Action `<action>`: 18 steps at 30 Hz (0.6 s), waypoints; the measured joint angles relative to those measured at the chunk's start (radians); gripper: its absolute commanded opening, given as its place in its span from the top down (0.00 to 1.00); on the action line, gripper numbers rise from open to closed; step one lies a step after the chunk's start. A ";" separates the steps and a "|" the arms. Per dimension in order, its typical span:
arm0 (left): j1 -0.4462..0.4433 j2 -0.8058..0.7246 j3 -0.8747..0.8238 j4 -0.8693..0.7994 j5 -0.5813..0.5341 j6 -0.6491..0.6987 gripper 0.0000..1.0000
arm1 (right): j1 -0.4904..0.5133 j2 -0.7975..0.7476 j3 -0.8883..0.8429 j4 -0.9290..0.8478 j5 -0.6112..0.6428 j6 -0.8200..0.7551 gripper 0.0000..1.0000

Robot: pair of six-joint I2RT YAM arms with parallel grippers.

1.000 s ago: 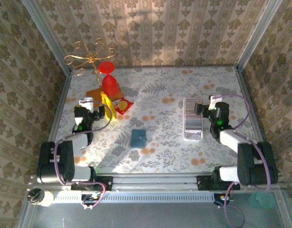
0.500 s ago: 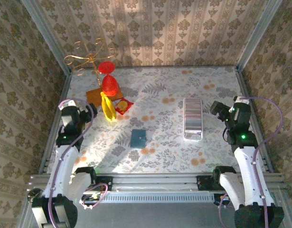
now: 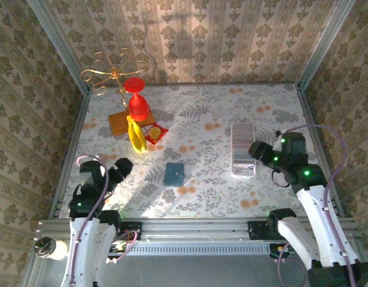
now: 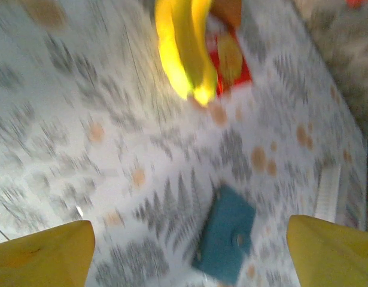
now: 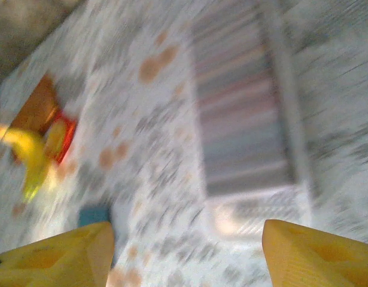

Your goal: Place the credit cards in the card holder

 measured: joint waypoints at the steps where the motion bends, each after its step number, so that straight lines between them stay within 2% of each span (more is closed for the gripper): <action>1: -0.046 0.000 -0.009 -0.005 0.004 -0.021 0.21 | 0.085 0.001 0.000 -0.002 0.011 0.024 0.34; 4: -0.198 0.013 -0.044 0.031 0.008 -0.089 0.22 | 0.301 0.029 0.000 0.008 0.039 0.098 0.40; 7: -0.360 0.097 -0.086 0.108 0.003 -0.148 0.24 | 0.486 0.109 0.000 0.048 0.082 0.171 0.47; 10: -0.476 0.224 -0.098 0.179 -0.002 -0.176 0.26 | 0.631 0.244 0.000 0.124 0.143 0.242 0.66; 12: -0.504 0.295 -0.110 0.243 0.000 -0.184 0.28 | 0.687 0.350 0.002 0.182 0.163 0.278 0.74; 16: -0.508 0.400 -0.131 0.341 0.005 -0.188 0.30 | 0.753 0.537 0.013 0.288 0.209 0.337 0.77; 18: -0.501 0.438 -0.131 0.369 0.011 -0.179 0.34 | 0.776 0.618 0.041 0.325 0.225 0.365 0.82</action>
